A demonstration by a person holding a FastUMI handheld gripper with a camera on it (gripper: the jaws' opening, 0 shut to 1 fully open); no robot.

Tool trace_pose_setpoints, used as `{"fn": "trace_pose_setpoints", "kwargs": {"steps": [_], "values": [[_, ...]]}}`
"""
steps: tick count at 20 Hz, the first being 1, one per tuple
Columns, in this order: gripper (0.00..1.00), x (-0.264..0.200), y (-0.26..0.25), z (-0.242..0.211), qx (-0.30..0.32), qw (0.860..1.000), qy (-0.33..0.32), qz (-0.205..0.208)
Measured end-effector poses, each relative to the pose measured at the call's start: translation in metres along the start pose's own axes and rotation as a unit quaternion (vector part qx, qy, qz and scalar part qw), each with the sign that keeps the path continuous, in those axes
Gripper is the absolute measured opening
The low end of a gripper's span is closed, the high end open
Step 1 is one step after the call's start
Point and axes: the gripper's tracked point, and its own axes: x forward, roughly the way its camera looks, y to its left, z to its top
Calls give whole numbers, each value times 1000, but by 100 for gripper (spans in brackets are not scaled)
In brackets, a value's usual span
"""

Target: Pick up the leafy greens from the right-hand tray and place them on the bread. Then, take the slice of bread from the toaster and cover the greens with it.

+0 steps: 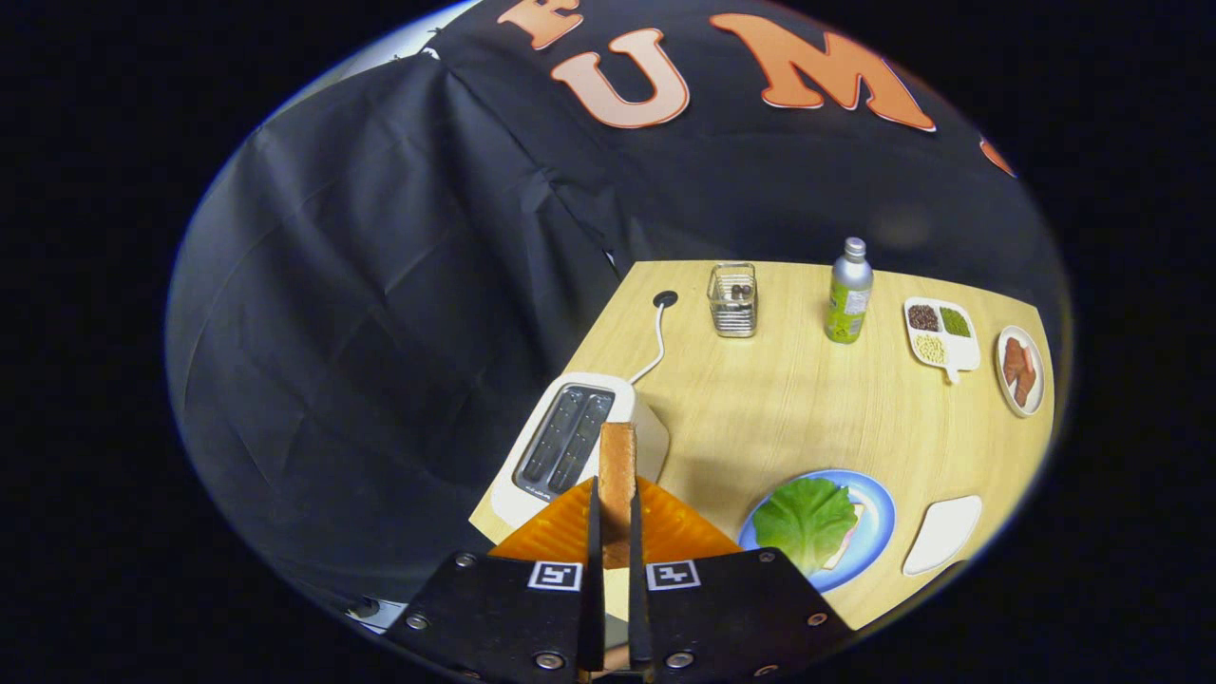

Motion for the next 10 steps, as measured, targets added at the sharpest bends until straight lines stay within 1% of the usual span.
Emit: {"fn": "trace_pose_setpoints", "kwargs": {"steps": [4, 10], "values": [[11, -4, -35, -17, 12, 1000, -1, 0], [10, 8, -81, -51, 31, 999, 8, 2]]}}
